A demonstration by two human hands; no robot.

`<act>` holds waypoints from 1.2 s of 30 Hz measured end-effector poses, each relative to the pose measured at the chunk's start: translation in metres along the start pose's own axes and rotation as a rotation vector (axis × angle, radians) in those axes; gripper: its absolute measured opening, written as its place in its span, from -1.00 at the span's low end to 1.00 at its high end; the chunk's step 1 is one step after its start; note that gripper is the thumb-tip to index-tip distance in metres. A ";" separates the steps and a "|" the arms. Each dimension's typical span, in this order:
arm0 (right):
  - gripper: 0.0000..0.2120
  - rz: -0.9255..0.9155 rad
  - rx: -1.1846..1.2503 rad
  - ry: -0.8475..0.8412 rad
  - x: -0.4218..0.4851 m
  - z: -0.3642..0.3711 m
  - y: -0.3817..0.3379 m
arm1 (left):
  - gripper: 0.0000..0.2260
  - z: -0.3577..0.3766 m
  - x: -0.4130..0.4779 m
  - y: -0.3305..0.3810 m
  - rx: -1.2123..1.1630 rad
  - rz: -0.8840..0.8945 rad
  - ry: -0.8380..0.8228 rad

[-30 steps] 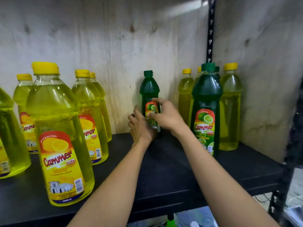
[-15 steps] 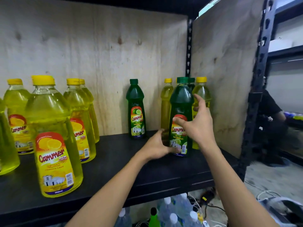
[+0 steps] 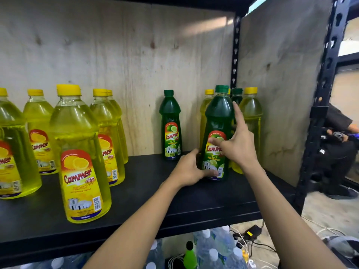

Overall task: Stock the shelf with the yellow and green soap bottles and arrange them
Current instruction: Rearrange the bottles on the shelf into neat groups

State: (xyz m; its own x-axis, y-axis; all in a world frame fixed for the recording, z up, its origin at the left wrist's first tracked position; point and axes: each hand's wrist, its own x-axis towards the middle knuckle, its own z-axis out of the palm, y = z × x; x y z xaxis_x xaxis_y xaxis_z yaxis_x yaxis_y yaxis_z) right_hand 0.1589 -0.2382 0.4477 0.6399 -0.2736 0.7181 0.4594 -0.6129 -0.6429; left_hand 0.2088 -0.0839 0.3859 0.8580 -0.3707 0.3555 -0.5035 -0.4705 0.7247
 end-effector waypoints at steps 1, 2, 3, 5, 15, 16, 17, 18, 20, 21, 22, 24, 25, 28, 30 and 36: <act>0.15 0.006 0.032 -0.019 0.002 0.004 -0.003 | -0.29 -0.005 -0.003 -0.002 0.009 -0.001 0.030; 0.15 0.014 0.066 -0.047 0.005 0.010 -0.005 | -0.30 -0.010 -0.006 -0.003 0.028 -0.004 0.066; 0.15 0.019 0.095 -0.081 0.008 0.015 -0.009 | -0.30 -0.014 -0.009 -0.004 0.052 -0.009 0.107; 0.15 0.018 0.153 -0.153 0.013 0.028 -0.014 | -0.27 -0.022 -0.014 -0.006 0.093 -0.029 0.186; 0.15 0.074 0.406 -0.413 0.029 0.081 -0.024 | -0.43 -0.042 -0.028 -0.019 0.215 -0.228 0.443; 0.15 0.070 0.417 -0.424 0.029 0.084 -0.025 | -0.43 -0.043 -0.028 -0.020 0.223 -0.241 0.458; 0.14 0.067 0.426 -0.433 0.029 0.087 -0.026 | -0.42 -0.044 -0.029 -0.021 0.229 -0.253 0.470; 0.14 0.066 0.433 -0.441 0.030 0.090 -0.026 | -0.42 -0.044 -0.029 -0.021 0.231 -0.266 0.475; 0.15 0.065 0.442 -0.455 0.030 0.093 -0.025 | -0.41 -0.045 -0.029 -0.022 0.230 -0.289 0.475; 0.15 0.065 0.440 -0.459 0.031 0.094 -0.025 | -0.41 -0.045 -0.030 -0.022 0.227 -0.297 0.472; 0.15 0.065 0.434 -0.462 0.030 0.095 -0.024 | -0.40 -0.046 -0.030 -0.022 0.223 -0.304 0.466; 0.15 0.057 0.417 -0.466 0.029 0.096 -0.024 | -0.40 -0.046 -0.032 -0.021 0.215 -0.312 0.447; 0.15 0.054 0.411 -0.466 0.027 0.097 -0.024 | -0.39 -0.046 -0.032 -0.022 0.212 -0.313 0.434; 0.14 0.045 0.400 -0.458 0.026 0.096 -0.020 | -0.38 -0.046 -0.032 -0.021 0.197 -0.312 0.408; 0.14 0.039 0.401 -0.471 0.025 0.094 -0.018 | -0.36 -0.047 -0.032 -0.020 0.192 -0.314 0.410; 0.11 0.038 0.314 -0.521 0.017 0.085 -0.016 | -0.24 -0.046 -0.030 -0.022 0.233 -0.330 0.417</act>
State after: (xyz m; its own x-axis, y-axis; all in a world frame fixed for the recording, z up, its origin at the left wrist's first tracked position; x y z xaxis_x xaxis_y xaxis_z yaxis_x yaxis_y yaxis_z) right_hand 0.2146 -0.1700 0.4473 0.8403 0.1563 0.5191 0.5392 -0.3404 -0.7703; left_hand 0.1985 -0.0252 0.3864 0.9169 0.1502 0.3698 -0.1714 -0.6886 0.7046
